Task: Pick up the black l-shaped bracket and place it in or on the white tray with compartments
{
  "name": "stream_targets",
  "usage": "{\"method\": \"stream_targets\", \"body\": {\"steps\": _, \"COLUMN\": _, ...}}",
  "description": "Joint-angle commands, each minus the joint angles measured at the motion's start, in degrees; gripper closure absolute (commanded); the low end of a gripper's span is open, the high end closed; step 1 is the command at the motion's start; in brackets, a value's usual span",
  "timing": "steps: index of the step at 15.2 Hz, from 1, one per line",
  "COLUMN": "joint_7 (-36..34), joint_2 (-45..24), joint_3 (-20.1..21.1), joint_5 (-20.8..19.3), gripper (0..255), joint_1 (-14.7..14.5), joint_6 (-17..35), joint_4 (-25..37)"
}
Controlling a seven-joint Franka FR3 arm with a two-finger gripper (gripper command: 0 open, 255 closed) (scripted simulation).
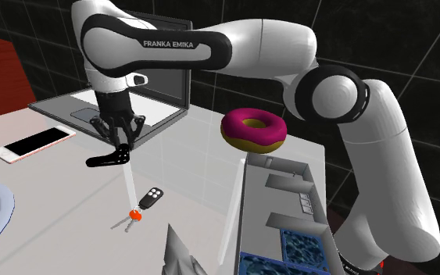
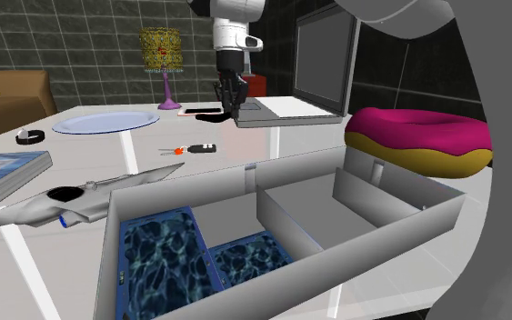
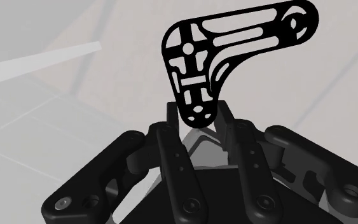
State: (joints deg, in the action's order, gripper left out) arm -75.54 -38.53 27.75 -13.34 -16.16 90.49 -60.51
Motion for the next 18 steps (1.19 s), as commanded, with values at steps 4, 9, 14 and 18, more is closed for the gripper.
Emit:
{"method": "stream_targets", "body": {"steps": 4, "joint_7": 0.23, "joint_2": -0.83, "joint_3": -0.09, "joint_5": -0.22, "gripper": 255, "joint_1": -1.18, "joint_6": -4.56, "joint_4": 5.53}}
{"method": "stream_targets", "body": {"steps": 9, "joint_7": 0.58, "joint_2": -3.08, "joint_3": -0.49, "joint_5": -0.88, "gripper": 255, "joint_1": -3.25, "joint_6": -10.17, "joint_4": 13.68}}
{"method": "stream_targets", "body": {"steps": 14, "joint_7": 2.0, "joint_2": -10.65, "joint_3": -2.31, "joint_5": -2.77, "gripper": 255, "joint_1": -8.7, "joint_6": -20.3, "joint_4": 32.32}}
{"method": "stream_targets", "body": {"steps": 18, "joint_7": 0.14, "joint_2": 12.0, "joint_3": 3.68, "joint_5": 3.44, "gripper": 255, "joint_1": 5.32, "joint_6": -4.31, "joint_4": -7.63}}
